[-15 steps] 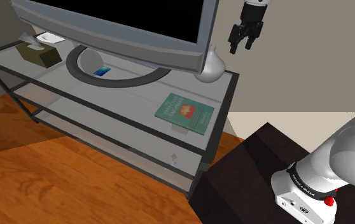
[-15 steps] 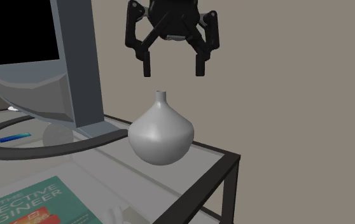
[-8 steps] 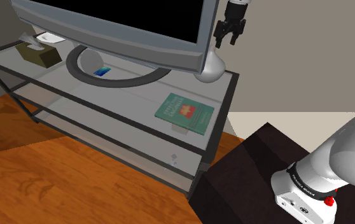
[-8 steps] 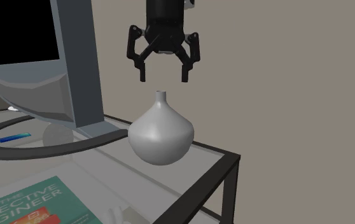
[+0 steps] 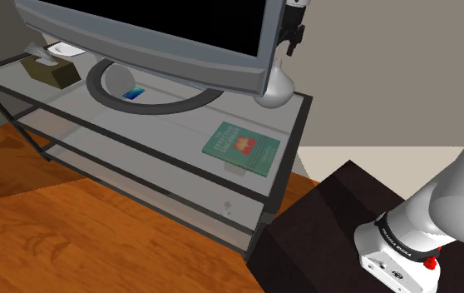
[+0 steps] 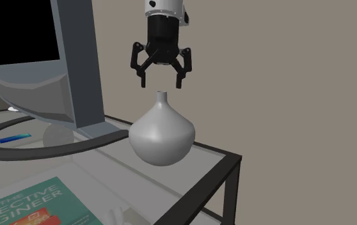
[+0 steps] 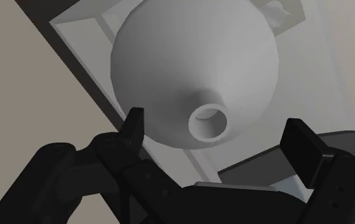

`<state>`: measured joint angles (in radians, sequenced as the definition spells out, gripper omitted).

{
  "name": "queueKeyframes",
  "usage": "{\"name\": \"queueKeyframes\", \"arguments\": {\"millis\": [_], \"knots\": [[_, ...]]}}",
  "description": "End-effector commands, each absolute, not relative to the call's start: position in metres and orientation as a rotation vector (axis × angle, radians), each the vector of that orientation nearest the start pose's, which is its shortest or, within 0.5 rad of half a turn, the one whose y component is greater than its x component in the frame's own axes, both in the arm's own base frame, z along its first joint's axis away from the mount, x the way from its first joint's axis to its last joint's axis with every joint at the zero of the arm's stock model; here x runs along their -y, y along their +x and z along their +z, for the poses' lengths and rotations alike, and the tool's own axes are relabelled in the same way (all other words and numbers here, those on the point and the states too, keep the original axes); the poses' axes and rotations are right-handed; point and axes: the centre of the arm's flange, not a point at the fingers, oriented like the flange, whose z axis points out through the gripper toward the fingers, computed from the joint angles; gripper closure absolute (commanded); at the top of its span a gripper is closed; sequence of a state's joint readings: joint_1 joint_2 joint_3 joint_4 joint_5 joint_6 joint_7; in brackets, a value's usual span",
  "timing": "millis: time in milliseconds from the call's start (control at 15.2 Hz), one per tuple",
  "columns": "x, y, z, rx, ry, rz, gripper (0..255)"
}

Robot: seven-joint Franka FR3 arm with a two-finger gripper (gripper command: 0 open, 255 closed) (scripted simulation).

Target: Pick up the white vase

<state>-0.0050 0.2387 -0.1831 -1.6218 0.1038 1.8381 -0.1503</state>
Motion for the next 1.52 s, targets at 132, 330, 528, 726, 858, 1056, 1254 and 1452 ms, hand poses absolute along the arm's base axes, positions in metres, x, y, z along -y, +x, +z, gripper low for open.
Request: {"name": "queueKeyframes", "arguments": {"millis": [132,330,528,726,858,1056,1254,1452], "knots": [[0.101,0.624,0.462,-0.094,-3.081,0.012,0],[0.101,0.624,0.454,-0.094,-3.081,0.012,0],[0.101,0.625,0.453,-0.095,-3.081,0.012,255],[0.101,0.625,0.453,-0.095,-3.081,0.012,255],[0.101,0.625,0.454,-0.094,-3.081,0.012,255],[0.101,0.624,0.459,-0.094,-3.081,0.012,255],[0.101,0.624,0.475,-0.094,-3.081,0.012,255],[0.101,0.624,0.491,-0.094,-3.081,0.012,255]]}}
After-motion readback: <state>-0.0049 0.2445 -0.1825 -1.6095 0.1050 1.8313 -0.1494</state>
